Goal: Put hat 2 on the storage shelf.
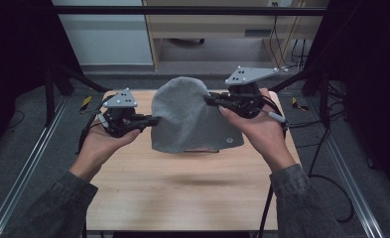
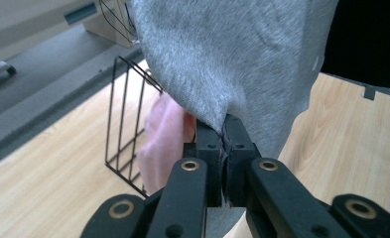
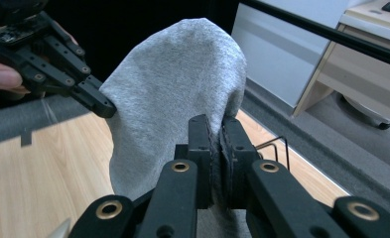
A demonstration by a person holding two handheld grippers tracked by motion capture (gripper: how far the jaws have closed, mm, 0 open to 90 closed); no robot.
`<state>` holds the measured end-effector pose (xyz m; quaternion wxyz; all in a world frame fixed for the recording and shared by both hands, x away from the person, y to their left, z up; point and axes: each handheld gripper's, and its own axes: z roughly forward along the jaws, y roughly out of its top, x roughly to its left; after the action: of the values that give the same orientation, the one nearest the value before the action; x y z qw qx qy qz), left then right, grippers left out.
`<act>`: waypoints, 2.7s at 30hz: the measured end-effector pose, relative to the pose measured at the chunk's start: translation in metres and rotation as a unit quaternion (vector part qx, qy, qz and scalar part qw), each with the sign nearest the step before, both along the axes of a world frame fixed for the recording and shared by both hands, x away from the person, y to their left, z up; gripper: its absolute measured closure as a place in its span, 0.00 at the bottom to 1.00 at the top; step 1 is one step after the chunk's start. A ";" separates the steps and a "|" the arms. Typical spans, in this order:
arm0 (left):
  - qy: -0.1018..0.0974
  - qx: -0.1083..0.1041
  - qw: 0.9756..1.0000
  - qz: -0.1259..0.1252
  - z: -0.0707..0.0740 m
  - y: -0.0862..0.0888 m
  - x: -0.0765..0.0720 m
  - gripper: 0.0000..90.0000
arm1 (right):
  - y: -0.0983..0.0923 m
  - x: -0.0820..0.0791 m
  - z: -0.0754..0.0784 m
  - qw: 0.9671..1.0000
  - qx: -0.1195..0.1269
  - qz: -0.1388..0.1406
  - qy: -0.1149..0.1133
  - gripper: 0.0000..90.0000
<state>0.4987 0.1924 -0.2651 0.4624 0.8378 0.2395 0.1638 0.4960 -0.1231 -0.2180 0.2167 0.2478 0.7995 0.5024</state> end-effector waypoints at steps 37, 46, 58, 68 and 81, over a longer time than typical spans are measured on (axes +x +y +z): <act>-0.042 -0.026 0.997 0.055 0.044 -0.025 0.075 0.98 | -0.026 0.079 0.020 0.995 0.076 -0.067 -0.021 0.95; -0.051 -0.045 0.995 0.072 0.037 -0.030 0.086 0.98 | -0.024 0.088 0.014 0.994 0.076 -0.075 -0.025 0.95; -0.068 -0.065 0.992 0.087 0.029 -0.030 0.108 0.98 | -0.025 0.114 0.001 0.991 0.100 -0.088 -0.030 0.95; -0.069 -0.060 0.992 0.085 0.018 -0.037 0.121 0.98 | -0.032 0.138 -0.011 0.988 0.110 -0.102 -0.022 0.95; -0.065 -0.053 0.992 0.095 0.003 -0.038 0.132 0.98 | -0.027 0.145 -0.022 0.989 0.108 -0.101 -0.019 0.95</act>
<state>0.6308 0.1540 -0.2616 0.5034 0.7730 0.2957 0.2482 0.6415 -0.1506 -0.2399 0.2534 0.3396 0.7071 0.5661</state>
